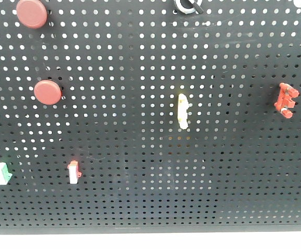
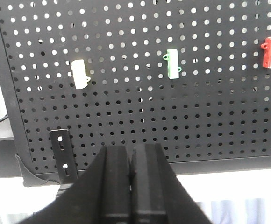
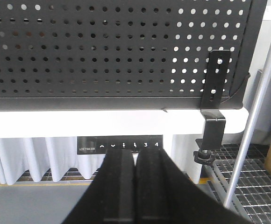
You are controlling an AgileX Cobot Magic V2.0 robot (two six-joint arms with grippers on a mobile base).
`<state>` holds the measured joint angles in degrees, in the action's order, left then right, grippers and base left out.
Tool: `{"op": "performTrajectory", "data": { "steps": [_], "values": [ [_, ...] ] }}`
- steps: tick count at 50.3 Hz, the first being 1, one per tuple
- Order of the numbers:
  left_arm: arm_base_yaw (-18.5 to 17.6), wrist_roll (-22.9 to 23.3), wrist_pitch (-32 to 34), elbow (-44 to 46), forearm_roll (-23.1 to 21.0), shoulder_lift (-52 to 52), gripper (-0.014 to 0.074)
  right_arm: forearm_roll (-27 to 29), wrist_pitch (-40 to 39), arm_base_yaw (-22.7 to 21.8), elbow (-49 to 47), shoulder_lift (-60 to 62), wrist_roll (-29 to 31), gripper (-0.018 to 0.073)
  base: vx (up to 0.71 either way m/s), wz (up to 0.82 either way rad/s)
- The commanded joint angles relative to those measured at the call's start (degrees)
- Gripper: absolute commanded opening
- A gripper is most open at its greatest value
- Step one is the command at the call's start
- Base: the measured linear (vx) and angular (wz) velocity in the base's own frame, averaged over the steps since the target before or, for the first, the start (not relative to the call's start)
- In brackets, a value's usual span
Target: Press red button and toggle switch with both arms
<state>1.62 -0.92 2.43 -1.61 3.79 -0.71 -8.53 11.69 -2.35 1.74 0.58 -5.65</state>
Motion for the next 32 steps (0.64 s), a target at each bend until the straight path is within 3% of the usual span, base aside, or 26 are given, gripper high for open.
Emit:
{"op": "performTrajectory", "data": {
  "steps": [1,21,32],
  "values": [
    [-0.6,0.4,4.7,-1.9,-0.5,-0.8,0.0002,-0.2,-4.4,0.0,0.6,0.3,0.5,-0.0003,0.00,0.00],
    [-0.6,0.4,4.2,-1.9,-0.5,-0.8,0.0002,-0.2,-4.4,0.0,0.6,0.3,0.6,-0.0003,0.00,0.00],
    [-0.6,0.4,-0.6,-1.9,-0.5,-0.8,0.0002,-0.2,-4.5,0.0,0.6,0.3,0.6,-0.0003,0.00,0.00]
  ]
}}
